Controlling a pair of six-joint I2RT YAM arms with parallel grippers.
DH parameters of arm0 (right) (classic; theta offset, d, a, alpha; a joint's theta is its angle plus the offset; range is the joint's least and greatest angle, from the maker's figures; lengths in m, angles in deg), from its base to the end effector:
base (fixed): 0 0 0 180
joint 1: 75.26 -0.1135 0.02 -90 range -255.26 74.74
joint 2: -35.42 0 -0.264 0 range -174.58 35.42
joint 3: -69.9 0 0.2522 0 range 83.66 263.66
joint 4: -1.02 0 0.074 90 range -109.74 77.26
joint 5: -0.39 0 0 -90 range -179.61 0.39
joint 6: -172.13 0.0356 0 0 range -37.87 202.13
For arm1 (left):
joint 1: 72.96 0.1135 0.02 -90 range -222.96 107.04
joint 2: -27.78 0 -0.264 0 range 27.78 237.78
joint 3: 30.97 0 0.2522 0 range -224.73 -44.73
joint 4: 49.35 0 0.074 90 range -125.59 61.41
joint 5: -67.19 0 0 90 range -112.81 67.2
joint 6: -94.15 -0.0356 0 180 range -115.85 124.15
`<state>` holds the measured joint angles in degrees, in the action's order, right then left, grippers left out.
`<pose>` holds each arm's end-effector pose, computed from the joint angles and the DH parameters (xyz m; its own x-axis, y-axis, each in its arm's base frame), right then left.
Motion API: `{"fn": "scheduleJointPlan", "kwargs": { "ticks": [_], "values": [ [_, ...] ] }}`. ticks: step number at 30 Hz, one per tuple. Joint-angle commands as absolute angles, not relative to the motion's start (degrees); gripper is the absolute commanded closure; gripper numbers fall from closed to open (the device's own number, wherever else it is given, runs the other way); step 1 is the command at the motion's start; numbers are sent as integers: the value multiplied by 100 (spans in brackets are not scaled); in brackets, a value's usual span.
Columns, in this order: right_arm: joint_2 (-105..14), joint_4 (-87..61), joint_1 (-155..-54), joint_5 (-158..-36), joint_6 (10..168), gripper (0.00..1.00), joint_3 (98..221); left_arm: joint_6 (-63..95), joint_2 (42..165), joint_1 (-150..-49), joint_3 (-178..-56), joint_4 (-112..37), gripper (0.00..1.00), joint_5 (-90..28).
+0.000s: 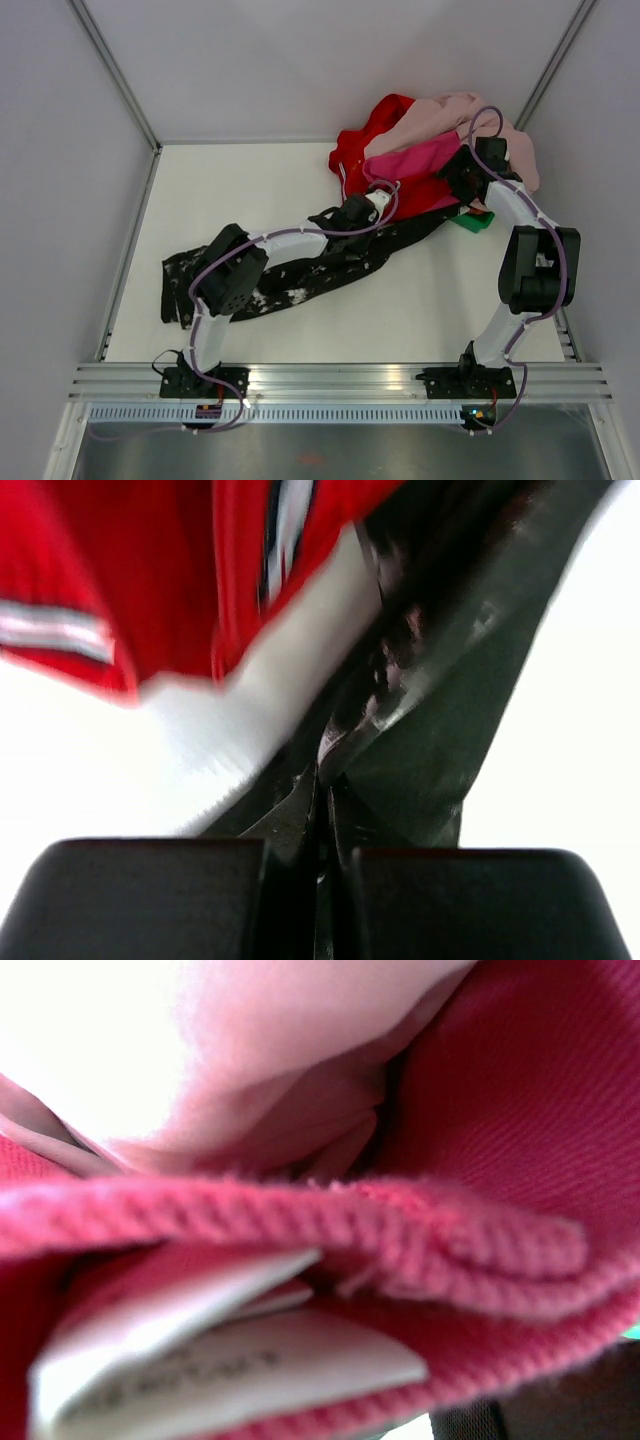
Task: Fold and stack the trousers
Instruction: Move the trousers to the center of the board
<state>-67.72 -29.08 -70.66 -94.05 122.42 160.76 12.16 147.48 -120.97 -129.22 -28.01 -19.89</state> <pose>0.4062 -0.0299 0.2431 -0.4976 0.6868 -0.5297 0.4520 0.7266 0.5175 0.3131 -0.3451 0.1762 -0.5500 0.4030 -0.7315 0.6470 0.7595 -0.0680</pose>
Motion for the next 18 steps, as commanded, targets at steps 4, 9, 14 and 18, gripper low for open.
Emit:
{"fn": "scheduleJointPlan", "kwargs": {
  "ticks": [4,9,14,18],
  "values": [
    [-6996,-2443,-7078,-9058,12335,25,16548,1882,12171,-11621,-11374,-3092,98,-1384],
    [-7005,-2523,-7069,-8812,12239,25,16689,1595,9973,-10874,-10275,-2875,98,-1167],
    [-7014,-2540,-7069,-8618,12186,24,16768,1548,8651,-10225,-10011,-2119,98,-725],
    [-7110,-2513,-7069,-8504,12115,24,16786,1830,7570,-9757,-9869,-1608,98,-550]
  ]
}}
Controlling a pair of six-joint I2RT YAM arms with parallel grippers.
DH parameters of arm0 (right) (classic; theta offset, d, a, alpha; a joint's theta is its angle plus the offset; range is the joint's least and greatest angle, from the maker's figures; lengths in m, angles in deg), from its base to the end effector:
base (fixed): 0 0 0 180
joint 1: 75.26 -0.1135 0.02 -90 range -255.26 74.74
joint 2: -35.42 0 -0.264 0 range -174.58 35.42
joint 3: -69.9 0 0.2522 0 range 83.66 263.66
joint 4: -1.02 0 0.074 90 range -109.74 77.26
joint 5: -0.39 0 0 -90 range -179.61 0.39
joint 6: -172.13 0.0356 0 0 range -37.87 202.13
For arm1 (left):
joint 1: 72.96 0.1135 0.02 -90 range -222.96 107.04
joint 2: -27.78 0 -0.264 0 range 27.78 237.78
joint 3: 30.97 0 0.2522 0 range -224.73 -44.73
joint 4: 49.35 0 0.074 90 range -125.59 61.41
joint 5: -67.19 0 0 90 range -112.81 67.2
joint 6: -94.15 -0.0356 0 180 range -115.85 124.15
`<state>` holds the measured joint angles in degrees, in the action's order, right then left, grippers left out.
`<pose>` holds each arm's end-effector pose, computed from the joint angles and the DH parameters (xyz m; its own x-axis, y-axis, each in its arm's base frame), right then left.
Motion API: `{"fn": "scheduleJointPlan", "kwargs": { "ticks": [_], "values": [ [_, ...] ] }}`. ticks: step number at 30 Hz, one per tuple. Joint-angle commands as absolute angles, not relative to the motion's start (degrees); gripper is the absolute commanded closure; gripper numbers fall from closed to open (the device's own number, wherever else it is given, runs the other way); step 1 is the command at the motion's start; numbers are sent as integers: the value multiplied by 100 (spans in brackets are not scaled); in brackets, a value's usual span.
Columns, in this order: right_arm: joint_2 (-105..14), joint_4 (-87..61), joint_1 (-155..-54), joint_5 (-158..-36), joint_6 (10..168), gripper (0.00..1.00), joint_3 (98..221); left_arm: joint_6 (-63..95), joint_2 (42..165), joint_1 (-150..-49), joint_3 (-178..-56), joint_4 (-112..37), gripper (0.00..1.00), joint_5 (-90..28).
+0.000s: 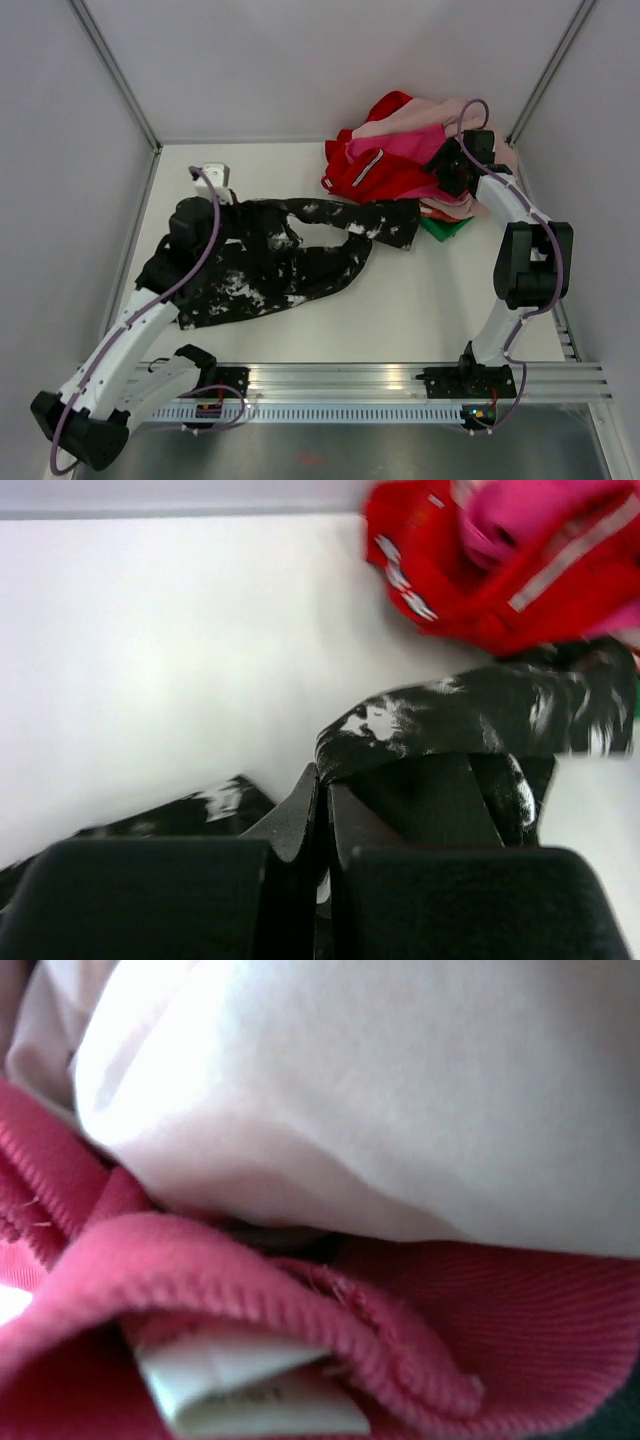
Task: Fold and stack the trousers
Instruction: Move the trousers to the center of the board
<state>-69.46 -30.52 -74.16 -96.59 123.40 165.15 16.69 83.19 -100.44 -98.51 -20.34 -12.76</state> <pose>0.4187 -0.0037 0.2545 -0.5424 0.6653 -0.5130 0.3797 0.7389 0.5567 0.1990 -0.0965 0.3522 -0.3179 -0.0756 -0.9451 0.2430 0.9570 -0.1583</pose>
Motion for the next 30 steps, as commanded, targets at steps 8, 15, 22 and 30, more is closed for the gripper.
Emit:
{"fn": "scheduleJointPlan", "kwargs": {
  "ticks": [8,15,22,30],
  "values": [
    [-7208,-2487,-7069,-8548,11905,25,16646,1979,7845,-9389,-10975,189,98,1478],
    [-7137,-2759,-6729,-8141,11561,24,16697,2148,7606,-8605,-10917,3,98,-17],
    [-6953,-2584,-6560,-9197,11491,25,16584,1786,8093,-9008,-11009,-264,0,-2907],
    [-6575,-2566,-6568,-9137,11280,25,16224,1610,10202,-11768,-11908,-1279,0,-2254]
  ]
}}
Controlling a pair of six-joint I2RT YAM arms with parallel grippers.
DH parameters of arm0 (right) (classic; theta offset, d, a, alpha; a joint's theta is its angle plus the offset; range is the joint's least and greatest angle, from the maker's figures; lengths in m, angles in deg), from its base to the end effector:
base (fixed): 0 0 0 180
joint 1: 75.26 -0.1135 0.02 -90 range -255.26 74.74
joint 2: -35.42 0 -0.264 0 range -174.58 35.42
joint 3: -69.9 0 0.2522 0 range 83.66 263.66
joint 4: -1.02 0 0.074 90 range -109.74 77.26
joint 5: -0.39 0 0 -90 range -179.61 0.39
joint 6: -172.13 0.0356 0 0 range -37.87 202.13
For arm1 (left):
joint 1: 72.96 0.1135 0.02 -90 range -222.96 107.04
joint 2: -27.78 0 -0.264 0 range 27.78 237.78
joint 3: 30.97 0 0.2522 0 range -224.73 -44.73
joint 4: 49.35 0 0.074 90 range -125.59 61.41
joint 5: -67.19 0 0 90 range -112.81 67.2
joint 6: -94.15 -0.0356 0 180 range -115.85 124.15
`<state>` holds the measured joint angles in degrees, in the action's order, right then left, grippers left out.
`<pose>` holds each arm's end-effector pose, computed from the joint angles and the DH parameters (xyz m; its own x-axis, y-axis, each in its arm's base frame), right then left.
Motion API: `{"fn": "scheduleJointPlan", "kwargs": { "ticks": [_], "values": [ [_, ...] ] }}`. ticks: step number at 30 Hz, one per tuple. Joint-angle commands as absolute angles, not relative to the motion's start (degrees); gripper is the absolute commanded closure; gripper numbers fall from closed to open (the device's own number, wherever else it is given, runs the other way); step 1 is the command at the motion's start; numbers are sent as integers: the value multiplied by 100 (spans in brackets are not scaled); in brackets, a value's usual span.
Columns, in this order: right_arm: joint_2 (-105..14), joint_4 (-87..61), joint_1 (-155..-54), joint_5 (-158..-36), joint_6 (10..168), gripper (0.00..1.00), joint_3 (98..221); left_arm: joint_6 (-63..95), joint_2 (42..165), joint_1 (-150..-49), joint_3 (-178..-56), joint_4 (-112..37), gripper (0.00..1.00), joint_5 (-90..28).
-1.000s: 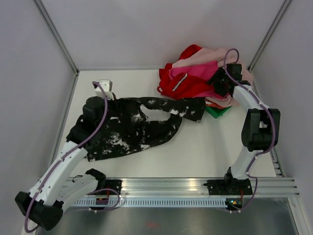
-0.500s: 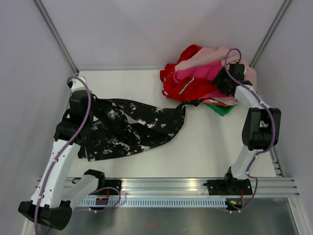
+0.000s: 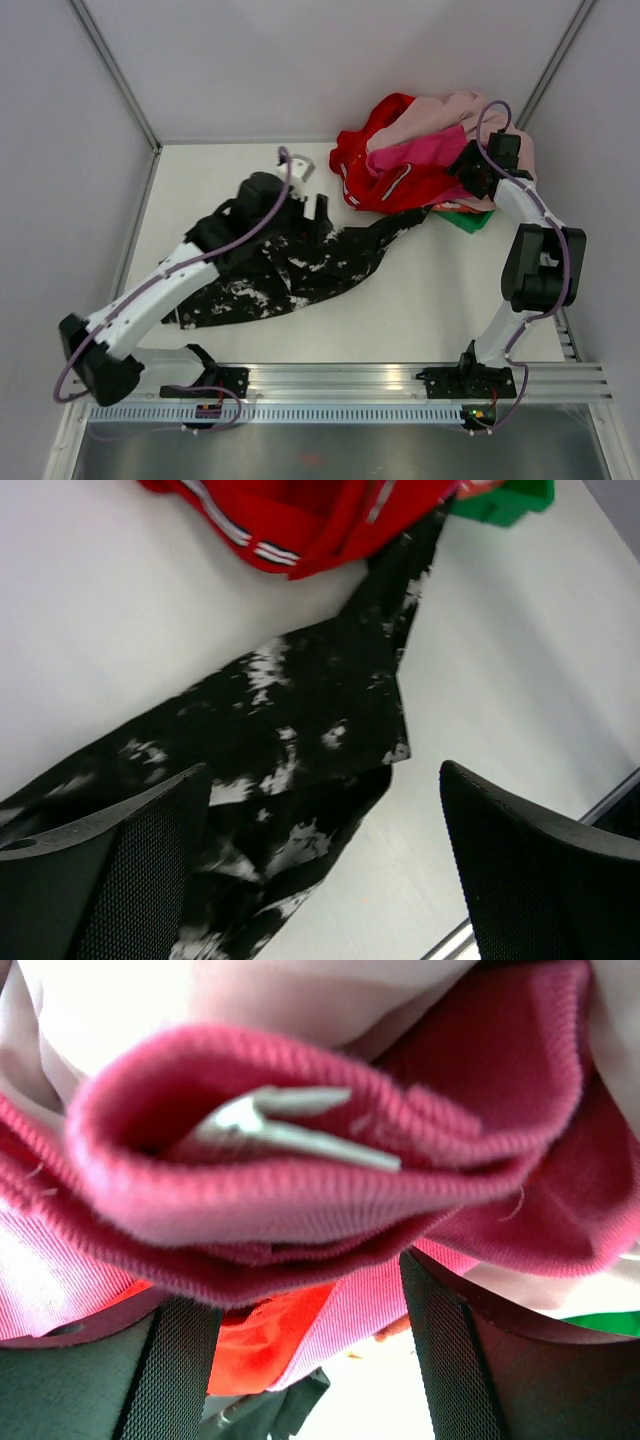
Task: Fold and stack the trousers
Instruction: Move the trousers to the center of the board
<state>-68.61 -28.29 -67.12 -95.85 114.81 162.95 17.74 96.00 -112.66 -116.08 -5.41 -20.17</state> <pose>0.4114 -0.0549 0.2509 -0.5071 0.6147 -0.6041 0.3950 0.7887 0.4710 0.2018 -0.1654 0.3821 -0.4826 0.0956 -0.8706 0.5073 0.8408 -0.1889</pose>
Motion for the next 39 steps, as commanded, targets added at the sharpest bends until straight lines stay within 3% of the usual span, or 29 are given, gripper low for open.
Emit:
{"fn": "scheduleJointPlan", "kwargs": {
  "ticks": [1,4,11,21,29,31,32,34,35,39],
  "values": [
    [-6575,-2584,-6568,-9163,11280,24,16215,1611,10761,-11926,-12126,-1387,0,-2254],
    [-6583,-2584,-6560,-9198,11306,24,16127,1357,11608,-12436,-12566,-1791,0,-1931],
    [-6715,-2391,-6560,-9391,11561,24,16065,776,13936,-12516,-13647,-2153,0,-2025],
    [-6794,-2250,-6560,-9488,11772,24,16048,881,15897,-12543,-15361,-2082,0,-2009],
    [-6821,-2250,-6560,-9400,11746,24,16065,1162,16541,-12525,-15723,-1810,5,-1727],
    [-6830,-2232,-6560,-9400,11763,24,16065,1162,16576,-12516,-15723,-1818,17,-1665],
    [-6847,-2215,-6560,-9409,11798,24,16065,1197,16602,-12499,-15740,-1810,37,-1639],
    [-6873,-2180,-6551,-9418,11834,24,16065,1337,16603,-12481,-15758,-1792,57,-1534],
    [-6891,-2162,-6560,-9426,11843,24,16074,1416,16559,-12455,-15758,-1757,97,-1542],
    [-6961,-2197,-6551,-9304,11755,23,16048,1619,15858,-12358,-15235,-1625,98,-1595]
  ]
}}
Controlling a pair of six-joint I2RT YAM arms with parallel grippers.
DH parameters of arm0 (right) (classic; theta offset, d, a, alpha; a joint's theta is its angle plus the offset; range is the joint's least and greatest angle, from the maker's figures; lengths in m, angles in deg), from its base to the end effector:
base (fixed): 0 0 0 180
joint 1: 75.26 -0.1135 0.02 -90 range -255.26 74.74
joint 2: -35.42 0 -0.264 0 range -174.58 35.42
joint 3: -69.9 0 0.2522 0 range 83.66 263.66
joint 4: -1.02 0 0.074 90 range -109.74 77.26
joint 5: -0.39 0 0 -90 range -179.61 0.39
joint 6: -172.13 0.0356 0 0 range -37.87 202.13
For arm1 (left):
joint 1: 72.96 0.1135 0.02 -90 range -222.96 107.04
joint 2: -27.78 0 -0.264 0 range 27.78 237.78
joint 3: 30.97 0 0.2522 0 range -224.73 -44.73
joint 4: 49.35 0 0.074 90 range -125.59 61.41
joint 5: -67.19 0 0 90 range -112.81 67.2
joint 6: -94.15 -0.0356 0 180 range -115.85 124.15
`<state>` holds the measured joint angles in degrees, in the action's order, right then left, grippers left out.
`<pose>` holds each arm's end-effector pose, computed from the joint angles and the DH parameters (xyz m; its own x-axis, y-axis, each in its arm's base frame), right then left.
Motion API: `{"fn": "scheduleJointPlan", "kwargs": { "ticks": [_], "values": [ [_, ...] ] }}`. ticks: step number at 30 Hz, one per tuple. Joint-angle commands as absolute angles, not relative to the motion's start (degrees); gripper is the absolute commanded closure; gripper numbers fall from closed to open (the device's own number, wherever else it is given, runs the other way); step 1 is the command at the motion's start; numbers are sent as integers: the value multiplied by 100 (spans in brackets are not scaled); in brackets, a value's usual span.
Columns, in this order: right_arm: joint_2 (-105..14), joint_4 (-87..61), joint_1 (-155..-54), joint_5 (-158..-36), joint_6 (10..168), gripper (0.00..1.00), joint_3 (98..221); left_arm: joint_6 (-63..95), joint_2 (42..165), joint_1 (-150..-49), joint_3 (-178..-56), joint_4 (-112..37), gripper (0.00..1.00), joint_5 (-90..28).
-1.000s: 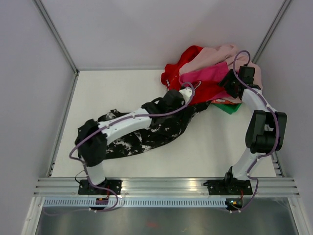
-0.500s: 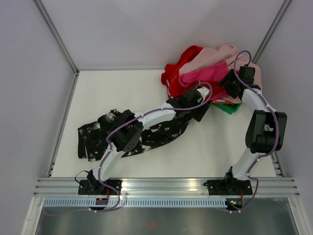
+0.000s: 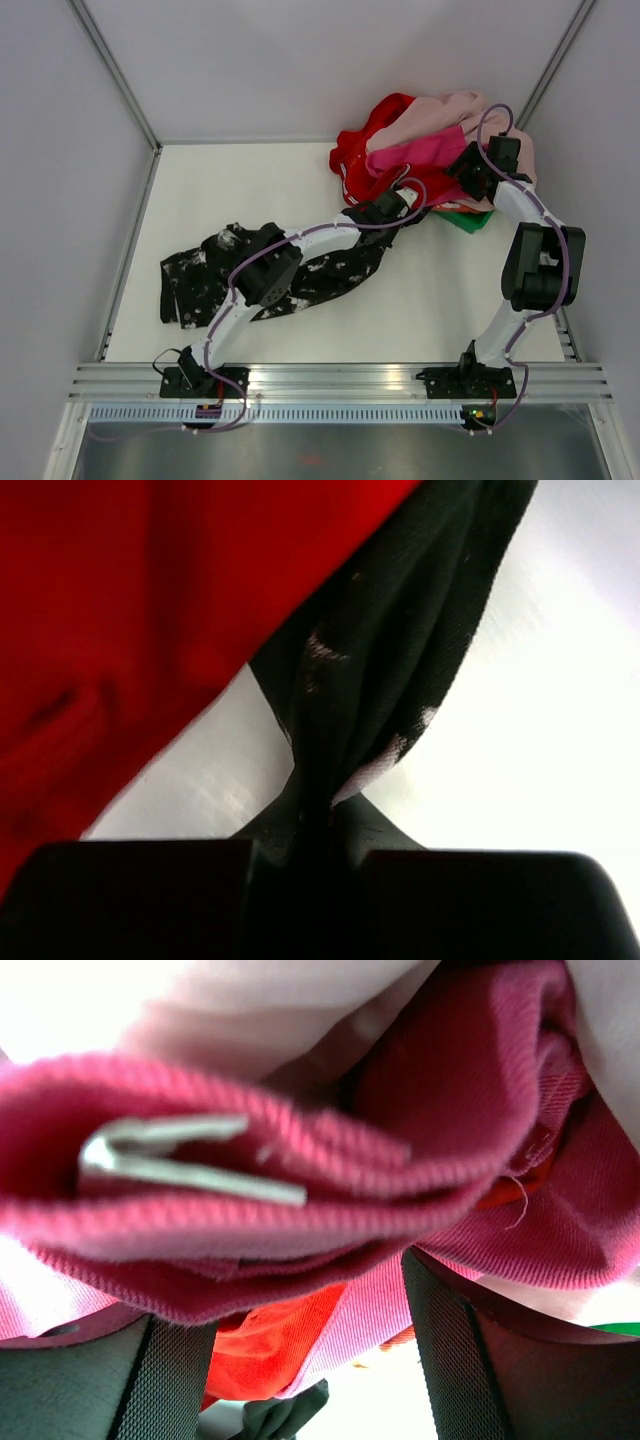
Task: Fold and stack the trousers
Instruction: Move the trousers to the center of the board
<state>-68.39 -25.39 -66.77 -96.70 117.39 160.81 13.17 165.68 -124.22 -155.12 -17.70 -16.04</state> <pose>0.4096 -0.0567 0.2443 -0.4816 0.6511 -0.5866 0.4042 0.7589 0.5105 0.3397 -0.4167 0.1527 -0.5534 0.4410 -0.7066 0.6440 0.7646 -0.0272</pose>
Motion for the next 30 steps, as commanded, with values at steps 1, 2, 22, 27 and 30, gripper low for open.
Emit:
{"fn": "scheduleJointPlan", "kwargs": {
  "ticks": [1,2,22,27,30],
  "values": [
    [-6987,-2206,-6560,-9251,11737,23,16022,1532,15577,-12341,-14979,-1703,98,-1604],
    [-7040,-2215,-6560,-9199,11720,23,16013,1479,14939,-12341,-14410,-1948,98,-1595],
    [-7111,-2426,-6463,-8908,11298,23,16426,2260,9266,-11419,-10696,-959,98,-313],
    [-6944,-2452,-6463,-8908,11271,24,16303,2358,7938,-10822,-10467,-554,98,285],
    [-6821,-2461,-6463,-8943,11228,24,16189,2130,7621,-10645,-10502,-412,98,234]
  ]
}}
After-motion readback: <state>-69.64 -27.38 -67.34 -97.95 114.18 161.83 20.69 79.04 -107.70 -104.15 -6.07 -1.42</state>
